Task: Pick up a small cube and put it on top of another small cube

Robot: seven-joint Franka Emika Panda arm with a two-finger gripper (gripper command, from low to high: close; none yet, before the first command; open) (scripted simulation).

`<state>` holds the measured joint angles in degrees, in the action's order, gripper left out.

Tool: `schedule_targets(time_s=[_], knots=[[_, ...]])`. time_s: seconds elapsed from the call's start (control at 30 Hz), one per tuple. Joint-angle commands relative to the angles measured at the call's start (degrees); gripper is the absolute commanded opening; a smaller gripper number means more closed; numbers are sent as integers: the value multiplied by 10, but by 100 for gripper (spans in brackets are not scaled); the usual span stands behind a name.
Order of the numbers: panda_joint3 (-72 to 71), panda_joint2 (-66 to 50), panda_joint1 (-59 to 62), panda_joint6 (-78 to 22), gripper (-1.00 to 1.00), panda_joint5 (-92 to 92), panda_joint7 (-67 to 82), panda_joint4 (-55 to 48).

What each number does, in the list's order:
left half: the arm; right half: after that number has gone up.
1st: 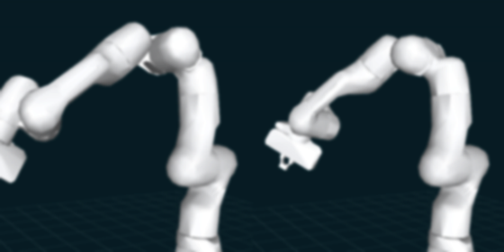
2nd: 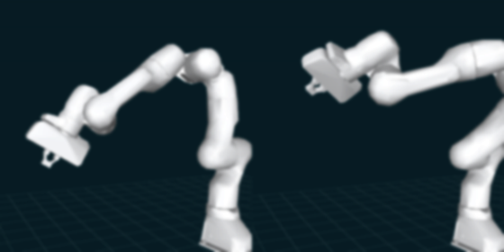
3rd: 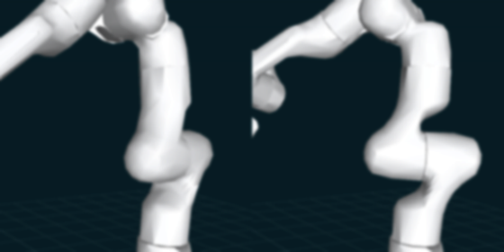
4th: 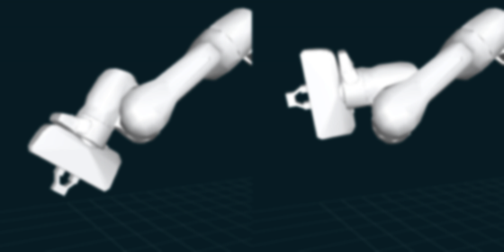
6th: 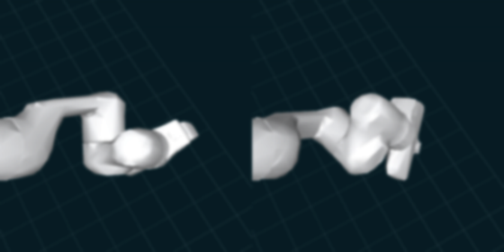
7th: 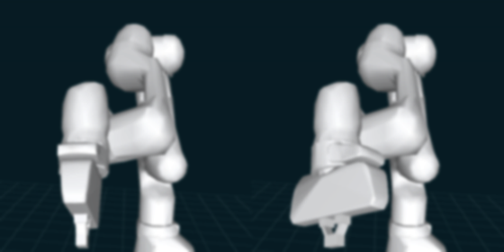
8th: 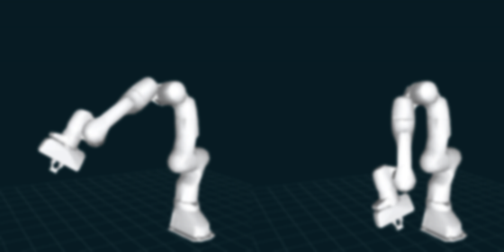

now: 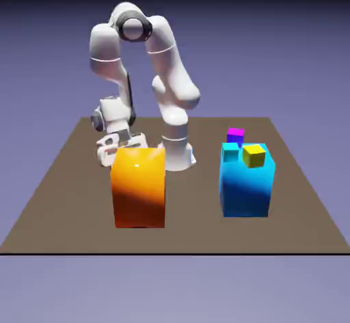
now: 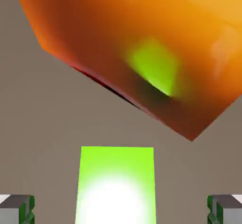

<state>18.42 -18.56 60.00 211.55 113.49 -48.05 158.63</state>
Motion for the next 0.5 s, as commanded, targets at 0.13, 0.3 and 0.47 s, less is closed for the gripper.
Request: schedule_targets(time_s=[0.13,0.3,0.47], knots=[[-93,-33,104,-52,0,-25,44,4],[-186,-65,208,-103,0,-49,89,7],[-280,-98,311,-155,0,-74,133,11]])
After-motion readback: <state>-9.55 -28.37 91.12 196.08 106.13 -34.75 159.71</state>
